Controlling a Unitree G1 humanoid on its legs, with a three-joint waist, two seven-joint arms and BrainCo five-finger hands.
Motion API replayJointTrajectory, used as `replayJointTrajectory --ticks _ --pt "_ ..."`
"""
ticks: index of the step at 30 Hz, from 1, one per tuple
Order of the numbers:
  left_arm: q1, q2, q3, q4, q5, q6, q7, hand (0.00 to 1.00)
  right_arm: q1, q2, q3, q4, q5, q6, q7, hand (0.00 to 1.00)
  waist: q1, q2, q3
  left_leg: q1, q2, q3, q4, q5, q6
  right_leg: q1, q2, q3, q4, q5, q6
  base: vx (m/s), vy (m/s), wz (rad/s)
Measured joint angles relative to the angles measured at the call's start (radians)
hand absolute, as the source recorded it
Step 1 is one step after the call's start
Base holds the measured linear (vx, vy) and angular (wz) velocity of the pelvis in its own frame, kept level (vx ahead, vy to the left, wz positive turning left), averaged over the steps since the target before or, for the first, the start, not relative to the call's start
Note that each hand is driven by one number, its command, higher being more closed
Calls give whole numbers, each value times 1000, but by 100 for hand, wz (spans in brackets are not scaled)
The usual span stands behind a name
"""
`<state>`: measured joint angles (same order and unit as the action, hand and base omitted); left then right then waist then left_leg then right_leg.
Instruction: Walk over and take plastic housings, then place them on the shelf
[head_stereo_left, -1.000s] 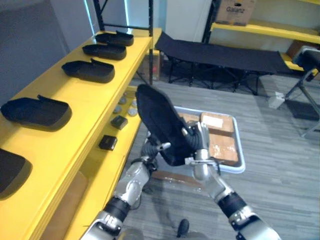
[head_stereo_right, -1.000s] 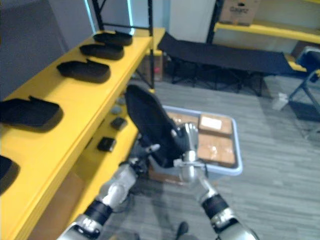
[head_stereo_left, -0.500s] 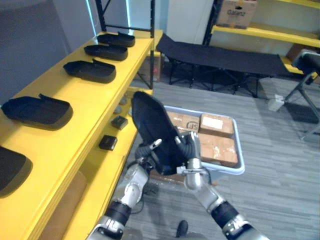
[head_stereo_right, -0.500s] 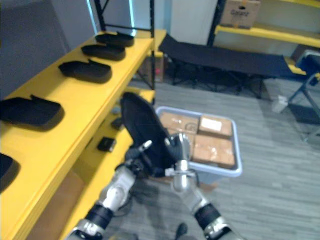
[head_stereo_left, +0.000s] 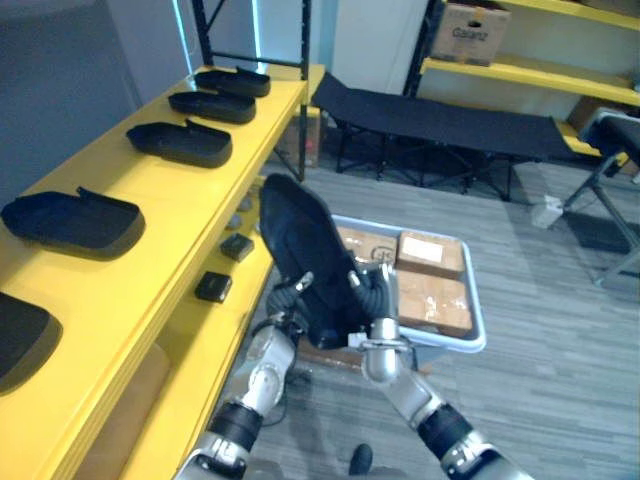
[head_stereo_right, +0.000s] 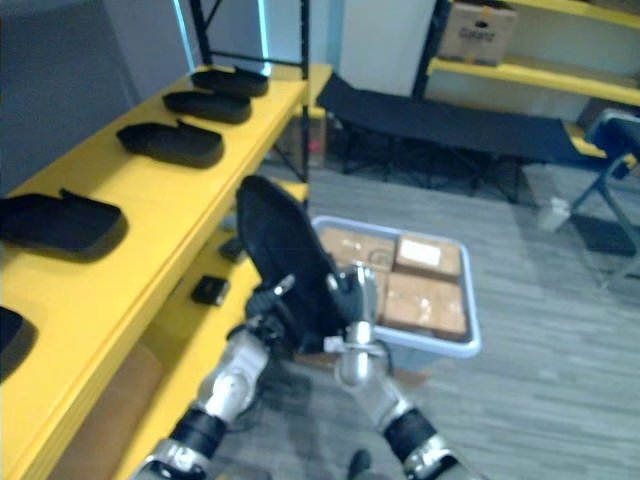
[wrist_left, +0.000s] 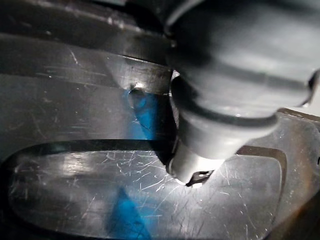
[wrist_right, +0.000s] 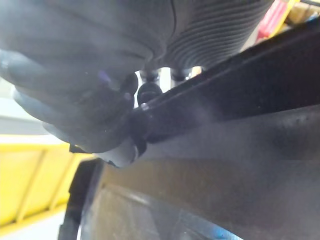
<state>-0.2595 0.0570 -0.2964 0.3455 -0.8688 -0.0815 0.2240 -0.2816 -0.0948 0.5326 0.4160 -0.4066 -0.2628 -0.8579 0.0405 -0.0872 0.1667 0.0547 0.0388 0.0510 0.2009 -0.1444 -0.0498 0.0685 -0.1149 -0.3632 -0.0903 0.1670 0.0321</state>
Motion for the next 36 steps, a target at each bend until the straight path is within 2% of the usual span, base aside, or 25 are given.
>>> replayJointTrajectory --ticks 6,7,10,13,16,18,19,21,22,24,29,33,35,36 --pt "0 17 -31 -26 -13 -11 -1 100 3 -16 0 -16 51 -20 9 0 -3 0 0 1 2 8 -1 -1 -1 -4 2 7 0 -2 -6 0 0 -4" --pt "0 17 -31 -26 8 -10 2 100 8 -21 -1 -16 80 -35 31 0 -4 0 0 1 2 9 -1 -1 -1 -6 2 8 0 -1 -6 0 0 0" --pt "0 17 -31 -26 43 -7 10 100 25 -31 -2 -15 125 -46 65 0 -4 0 0 1 2 9 -1 -1 -1 -6 2 8 0 -1 -6 5 10 0" --pt "0 17 -32 -29 128 -2 31 100 60 -34 -14 -12 170 -52 110 0 -4 0 0 1 2 11 -2 -1 -1 -8 2 9 0 1 -3 0 0 0" --pt "13 18 -29 -110 332 3 82 100 112 -43 -57 -23 199 -73 180 0 -3 0 0 2 2 14 -5 -1 -1 -11 2 12 0 3 0 0 10 -2" --pt "33 18 -1 -239 496 3 126 100 174 -52 -109 -120 239 -111 260 0 -4 3 2 4 3 18 -9 -1 -1 -13 4 15 0 3 0 2 23 -7" --pt "38 14 15 -265 526 3 131 100 184 -55 -124 -148 241 -127 286 0 -5 4 2 7 3 21 -10 -1 -1 -13 5 18 0 3 0 4 14 -15" --pt "47 13 85 -317 589 -4 165 100 194 -84 -193 -280 294 -203 398 0 -6 7 1 17 6 42 -13 -3 -1 -14 9 36 0 1 -4 -8 23 -21" --pt "47 12 102 -317 619 -5 179 100 194 -94 -218 -320 321 -223 431 0 -7 7 1 16 7 42 -13 -3 -1 -15 10 38 0 -1 -6 -22 22 -11" --pt "70 13 168 -316 756 -13 258 100 191 -139 -332 -464 407 -284 533 0 -15 7 1 18 8 46 -13 -3 -1 -15 12 39 0 -5 -3 0 0 0" --pt "128 14 255 -339 980 -25 397 100 199 -187 -503 -595 569 -274 611 0 -24 9 0 32 14 69 -17 -8 -4 -16 20 63 0 -5 -3 3 9 -10" --pt "145 2 249 -393 1044 -26 414 100 287 -185 -565 -666 628 -271 663 0 -39 23 -8 32 17 83 -13 -22 -3 -19 23 76 0 -7 0 10 30 -15" --pt "148 -7 251 -409 1036 -46 412 100 340 -173 -573 -674 630 -246 674 0 -49 36 -15 31 21 102 -14 -28 -3 -33 27 100 0 -7 1 20 39 -28" --pt "161 -8 254 -415 1018 -63 397 100 394 -144 -587 -667 634 -219 690 0 -62 45 -20 33 21 104 -16 -28 -3 -36 27 102 0 -6 3 32 34 -15"
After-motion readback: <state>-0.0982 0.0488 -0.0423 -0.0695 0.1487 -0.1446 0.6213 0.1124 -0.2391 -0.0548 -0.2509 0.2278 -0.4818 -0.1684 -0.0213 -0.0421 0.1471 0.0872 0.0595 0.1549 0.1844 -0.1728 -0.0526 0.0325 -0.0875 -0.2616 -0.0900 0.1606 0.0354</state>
